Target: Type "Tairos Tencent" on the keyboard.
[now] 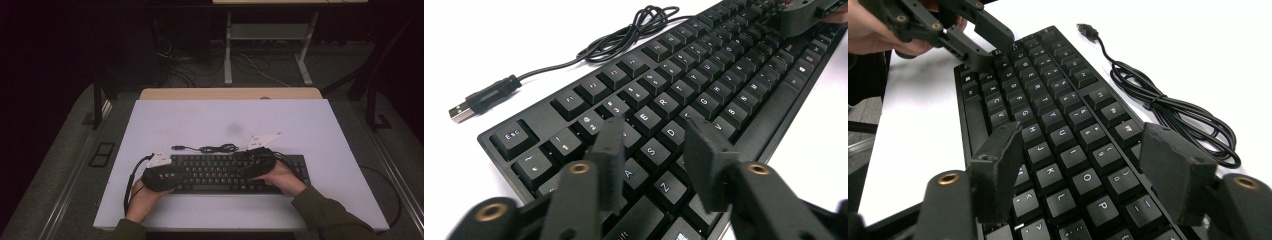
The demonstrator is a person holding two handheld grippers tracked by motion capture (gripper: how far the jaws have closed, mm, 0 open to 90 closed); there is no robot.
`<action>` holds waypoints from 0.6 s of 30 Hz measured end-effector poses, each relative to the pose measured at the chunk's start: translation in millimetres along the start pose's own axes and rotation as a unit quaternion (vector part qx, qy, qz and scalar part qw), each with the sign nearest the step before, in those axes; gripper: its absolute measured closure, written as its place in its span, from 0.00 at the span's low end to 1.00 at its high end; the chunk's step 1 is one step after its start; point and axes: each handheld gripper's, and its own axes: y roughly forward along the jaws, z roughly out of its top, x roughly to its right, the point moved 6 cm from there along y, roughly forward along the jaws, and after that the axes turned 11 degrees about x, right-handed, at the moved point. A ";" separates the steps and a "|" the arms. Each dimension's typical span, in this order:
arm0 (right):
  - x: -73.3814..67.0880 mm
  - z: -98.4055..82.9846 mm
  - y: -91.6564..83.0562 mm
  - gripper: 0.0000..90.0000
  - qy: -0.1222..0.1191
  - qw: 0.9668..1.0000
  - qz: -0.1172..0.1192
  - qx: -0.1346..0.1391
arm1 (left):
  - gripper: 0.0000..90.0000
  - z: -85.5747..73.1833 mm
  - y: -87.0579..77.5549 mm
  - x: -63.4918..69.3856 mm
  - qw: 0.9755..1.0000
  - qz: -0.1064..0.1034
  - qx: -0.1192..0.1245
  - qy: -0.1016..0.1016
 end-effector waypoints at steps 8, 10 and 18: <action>1.1 2.2 4.4 0.49 0.002 1.000 0.000 0.003 | 0.46 0.9 -0.5 -2.1 1.000 0.005 0.007 -0.004; 1.3 2.6 5.1 0.53 0.002 1.000 -0.003 0.003 | 0.42 0.5 -0.2 -3.1 1.000 0.006 0.008 -0.001; 2.8 4.9 8.0 0.76 0.000 1.000 -0.002 0.004 | 0.30 2.4 1.3 -3.1 1.000 0.012 0.017 -0.003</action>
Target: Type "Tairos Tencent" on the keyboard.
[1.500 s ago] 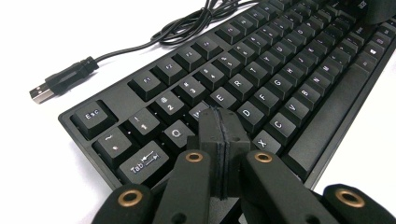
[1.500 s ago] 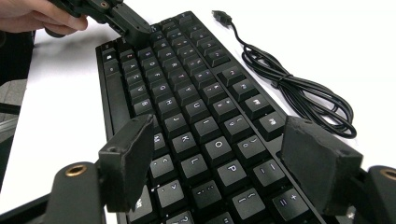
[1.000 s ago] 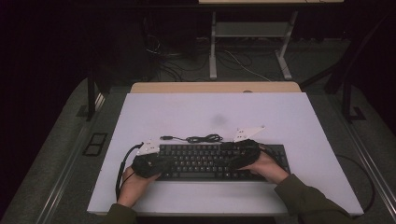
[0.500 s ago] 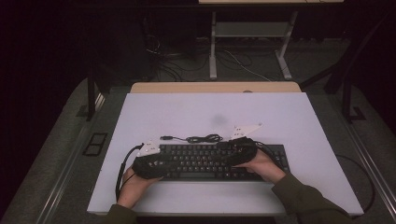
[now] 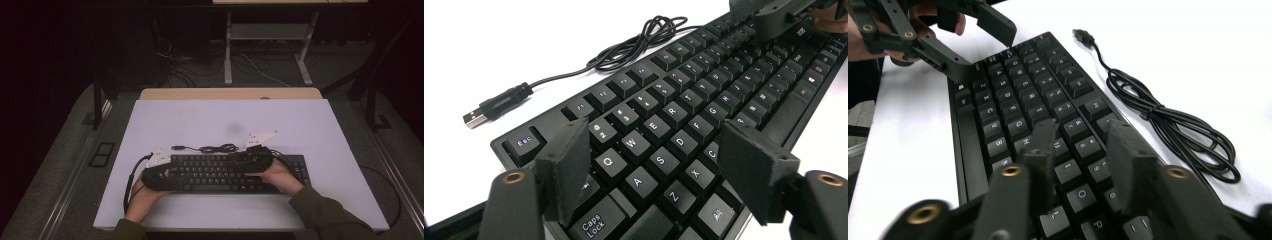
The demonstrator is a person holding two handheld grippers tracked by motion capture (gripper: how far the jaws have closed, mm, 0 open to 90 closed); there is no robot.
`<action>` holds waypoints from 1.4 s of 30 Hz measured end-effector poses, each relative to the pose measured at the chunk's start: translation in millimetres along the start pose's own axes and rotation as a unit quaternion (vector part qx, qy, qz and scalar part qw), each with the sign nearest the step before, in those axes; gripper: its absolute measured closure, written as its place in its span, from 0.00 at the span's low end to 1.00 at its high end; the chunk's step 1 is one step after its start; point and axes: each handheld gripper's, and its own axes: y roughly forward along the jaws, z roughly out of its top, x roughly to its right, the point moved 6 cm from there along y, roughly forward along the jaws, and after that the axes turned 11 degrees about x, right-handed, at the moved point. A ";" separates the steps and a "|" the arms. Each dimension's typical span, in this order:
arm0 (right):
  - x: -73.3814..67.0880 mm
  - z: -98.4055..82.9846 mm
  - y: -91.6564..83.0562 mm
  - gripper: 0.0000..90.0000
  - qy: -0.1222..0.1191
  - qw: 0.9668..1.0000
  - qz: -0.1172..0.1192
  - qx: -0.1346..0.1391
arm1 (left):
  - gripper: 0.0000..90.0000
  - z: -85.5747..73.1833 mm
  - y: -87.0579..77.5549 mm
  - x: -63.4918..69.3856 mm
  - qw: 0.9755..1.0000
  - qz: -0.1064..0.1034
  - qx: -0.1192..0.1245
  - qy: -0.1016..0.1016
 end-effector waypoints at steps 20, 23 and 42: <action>-1.7 -7.8 12.8 0.99 0.001 0.999 0.012 -0.039 | 0.02 1.3 3.8 -0.2 1.000 0.008 0.002 -0.009; -1.5 -9.5 14.4 0.99 -0.003 0.999 0.011 -0.047 | 0.00 1.0 3.9 -0.2 1.000 0.010 0.001 -0.007; -3.8 -14.3 18.8 0.99 -0.005 0.998 0.006 -0.067 | 0.00 -1.1 5.7 1.1 1.000 0.004 -0.004 -0.003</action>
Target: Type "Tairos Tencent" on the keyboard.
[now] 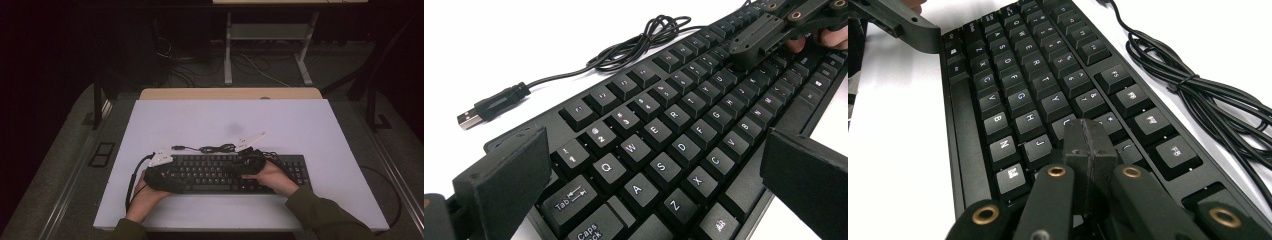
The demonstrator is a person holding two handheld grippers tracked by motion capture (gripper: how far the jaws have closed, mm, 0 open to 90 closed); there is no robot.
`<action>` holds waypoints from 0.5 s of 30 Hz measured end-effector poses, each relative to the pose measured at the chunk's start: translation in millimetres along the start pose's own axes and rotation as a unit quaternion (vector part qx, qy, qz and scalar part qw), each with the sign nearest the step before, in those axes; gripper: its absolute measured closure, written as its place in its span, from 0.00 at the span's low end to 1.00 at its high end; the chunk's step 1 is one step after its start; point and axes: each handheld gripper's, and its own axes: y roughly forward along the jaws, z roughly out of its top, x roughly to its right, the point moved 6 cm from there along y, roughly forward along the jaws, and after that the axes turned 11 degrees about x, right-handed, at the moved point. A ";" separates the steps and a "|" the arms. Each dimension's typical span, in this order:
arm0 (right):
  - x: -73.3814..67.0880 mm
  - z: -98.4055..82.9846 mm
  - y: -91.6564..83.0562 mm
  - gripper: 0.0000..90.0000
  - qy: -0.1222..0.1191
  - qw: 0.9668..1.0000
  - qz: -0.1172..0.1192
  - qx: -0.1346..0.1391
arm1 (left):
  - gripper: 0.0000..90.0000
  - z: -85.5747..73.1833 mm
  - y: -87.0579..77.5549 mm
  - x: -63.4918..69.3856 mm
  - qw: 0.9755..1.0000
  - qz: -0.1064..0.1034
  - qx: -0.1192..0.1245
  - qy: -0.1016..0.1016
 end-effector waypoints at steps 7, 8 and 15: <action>-0.4 -1.3 1.3 0.99 -0.005 1.000 -0.005 -0.008 | 0.00 0.1 0.0 -0.1 1.000 -0.001 0.000 0.000; -0.4 -1.3 1.3 0.99 -0.005 1.000 -0.005 -0.008 | 0.00 0.1 0.1 0.0 1.000 -0.002 0.000 0.000; -0.2 -1.2 0.5 0.99 -0.004 1.000 -0.004 -0.007 | 0.00 0.3 0.1 0.1 1.000 -0.002 0.000 0.001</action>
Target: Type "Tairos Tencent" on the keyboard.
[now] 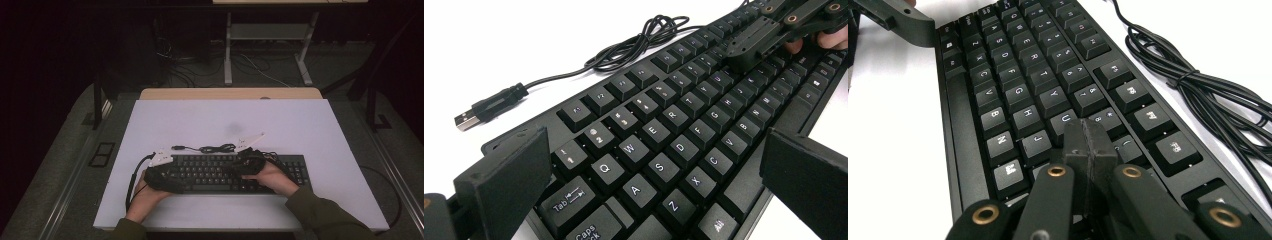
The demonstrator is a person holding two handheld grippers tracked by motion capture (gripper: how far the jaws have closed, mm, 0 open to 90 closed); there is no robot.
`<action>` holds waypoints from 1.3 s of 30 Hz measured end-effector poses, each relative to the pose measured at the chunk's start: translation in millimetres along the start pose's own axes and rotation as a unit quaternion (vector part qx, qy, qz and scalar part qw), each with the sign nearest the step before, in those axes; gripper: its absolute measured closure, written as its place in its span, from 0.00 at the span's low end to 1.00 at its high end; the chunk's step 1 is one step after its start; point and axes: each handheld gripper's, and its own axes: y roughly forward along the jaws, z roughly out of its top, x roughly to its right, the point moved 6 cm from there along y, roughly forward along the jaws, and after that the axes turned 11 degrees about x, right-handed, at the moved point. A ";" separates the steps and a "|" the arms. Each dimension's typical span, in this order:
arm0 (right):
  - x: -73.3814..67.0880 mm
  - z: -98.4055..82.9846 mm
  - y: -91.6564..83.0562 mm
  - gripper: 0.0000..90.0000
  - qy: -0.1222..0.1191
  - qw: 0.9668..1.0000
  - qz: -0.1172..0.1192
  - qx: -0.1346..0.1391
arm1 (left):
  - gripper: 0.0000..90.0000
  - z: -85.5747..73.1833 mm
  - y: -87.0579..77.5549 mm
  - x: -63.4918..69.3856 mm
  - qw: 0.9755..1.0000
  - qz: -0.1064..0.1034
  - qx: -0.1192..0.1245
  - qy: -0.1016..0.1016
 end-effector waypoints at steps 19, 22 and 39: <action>1.9 6.4 -10.6 0.61 0.005 0.999 -0.002 0.038 | 0.06 2.4 2.8 1.5 1.000 -0.009 0.005 0.004; 2.5 6.0 -12.4 0.52 0.007 0.999 -0.007 0.042 | 0.10 3.4 4.3 2.4 1.000 -0.016 0.006 0.006; 5.4 1.2 -21.7 0.32 0.014 0.998 -0.027 0.048 | 0.51 11.3 13.6 5.9 0.999 -0.035 0.013 0.008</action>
